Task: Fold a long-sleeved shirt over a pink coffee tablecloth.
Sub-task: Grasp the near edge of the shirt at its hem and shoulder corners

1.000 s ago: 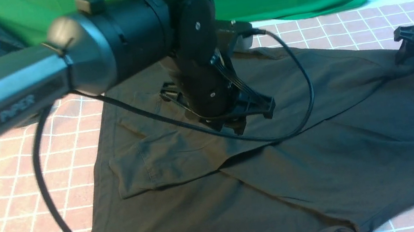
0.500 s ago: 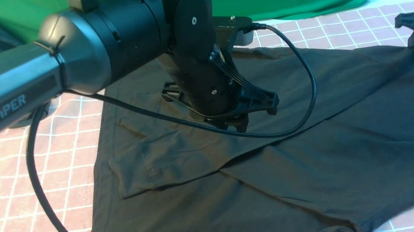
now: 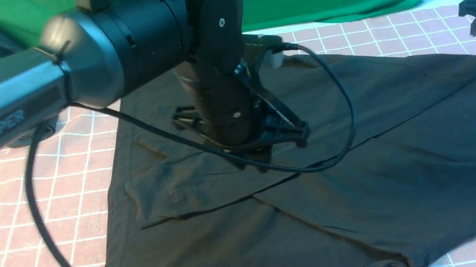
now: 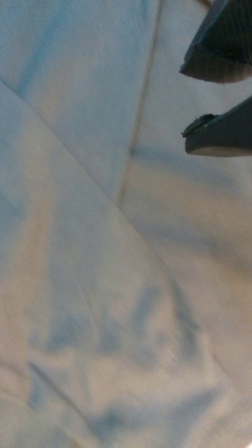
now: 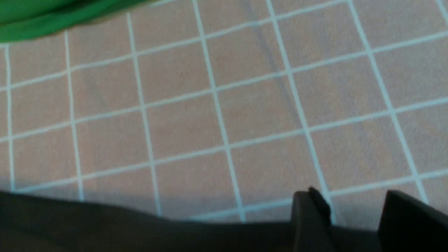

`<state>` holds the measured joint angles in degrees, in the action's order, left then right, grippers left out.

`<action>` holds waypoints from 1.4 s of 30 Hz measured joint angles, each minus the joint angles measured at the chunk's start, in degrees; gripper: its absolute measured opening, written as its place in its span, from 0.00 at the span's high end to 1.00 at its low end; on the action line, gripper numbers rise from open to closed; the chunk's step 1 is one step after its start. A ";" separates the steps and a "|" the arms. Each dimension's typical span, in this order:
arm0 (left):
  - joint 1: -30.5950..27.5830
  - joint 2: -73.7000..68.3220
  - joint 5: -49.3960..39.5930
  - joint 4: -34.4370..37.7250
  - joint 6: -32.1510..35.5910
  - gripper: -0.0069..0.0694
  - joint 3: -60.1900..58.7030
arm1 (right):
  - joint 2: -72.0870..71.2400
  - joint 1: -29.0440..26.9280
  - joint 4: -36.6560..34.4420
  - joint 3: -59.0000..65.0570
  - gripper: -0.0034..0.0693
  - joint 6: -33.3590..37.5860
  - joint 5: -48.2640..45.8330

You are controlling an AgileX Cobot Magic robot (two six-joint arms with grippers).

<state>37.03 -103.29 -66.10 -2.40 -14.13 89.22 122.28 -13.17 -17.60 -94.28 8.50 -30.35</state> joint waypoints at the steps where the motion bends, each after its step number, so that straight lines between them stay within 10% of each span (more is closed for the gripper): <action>1: 0.00 1.15 -1.56 -2.11 -1.74 0.59 0.00 | -1.33 -0.06 0.36 0.00 0.43 1.09 -3.29; 7: -0.06 10.06 -2.80 -9.45 -10.15 0.59 -4.66 | -11.01 -0.13 1.94 0.00 0.54 3.55 -17.88; 12: -1.06 23.61 -3.16 -10.22 -22.93 0.62 -22.63 | -24.28 -0.13 1.97 3.99 0.89 5.02 -24.94; 20: -16.23 36.72 8.35 2.94 -26.62 0.85 -50.81 | -42.31 -0.13 -0.41 19.33 0.90 6.72 -24.87; 26: -27.07 37.28 16.69 7.26 -15.23 0.88 -58.98 | -52.53 -0.13 -4.14 32.45 0.90 8.49 -20.99; 42: -27.95 24.94 27.16 5.50 -7.53 0.20 -59.39 | -55.38 -0.13 -8.09 37.12 0.90 11.15 -23.04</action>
<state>9.09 -78.35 -38.93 3.10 -21.66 29.83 66.90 -13.30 -25.69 -57.17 19.65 -53.39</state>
